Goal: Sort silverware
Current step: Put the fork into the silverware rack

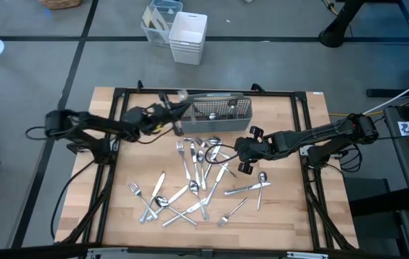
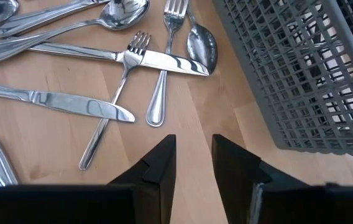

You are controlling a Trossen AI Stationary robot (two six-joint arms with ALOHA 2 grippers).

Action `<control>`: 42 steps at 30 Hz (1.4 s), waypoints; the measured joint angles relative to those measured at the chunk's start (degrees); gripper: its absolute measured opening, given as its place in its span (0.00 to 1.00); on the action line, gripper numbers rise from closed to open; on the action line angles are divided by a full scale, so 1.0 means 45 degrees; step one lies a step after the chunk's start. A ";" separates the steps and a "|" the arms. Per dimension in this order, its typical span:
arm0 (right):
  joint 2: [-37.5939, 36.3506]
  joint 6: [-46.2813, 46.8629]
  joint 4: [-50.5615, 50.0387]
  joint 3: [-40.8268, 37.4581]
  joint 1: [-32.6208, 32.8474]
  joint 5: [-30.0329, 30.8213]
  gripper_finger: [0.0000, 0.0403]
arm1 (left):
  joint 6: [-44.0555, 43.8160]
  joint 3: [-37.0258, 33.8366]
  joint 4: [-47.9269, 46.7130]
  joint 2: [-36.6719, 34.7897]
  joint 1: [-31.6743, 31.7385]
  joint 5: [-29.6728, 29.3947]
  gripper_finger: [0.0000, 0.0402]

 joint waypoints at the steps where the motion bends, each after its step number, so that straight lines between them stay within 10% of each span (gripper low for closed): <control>1: 0.0000 0.0000 0.0004 0.0000 0.0000 0.0004 0.26 | 0.0376 0.0345 0.0003 0.0428 0.0003 0.0018 0.01; 15: 0.0000 0.0000 0.0000 0.0000 0.0000 -0.0379 0.26 | 0.1649 0.2224 -0.0874 0.3955 0.0586 0.0023 0.02; 42: 0.0005 0.1011 -0.0126 0.0000 0.0000 -0.0454 0.26 | 0.0226 0.2232 -0.4665 0.4091 0.0287 -0.0203 0.24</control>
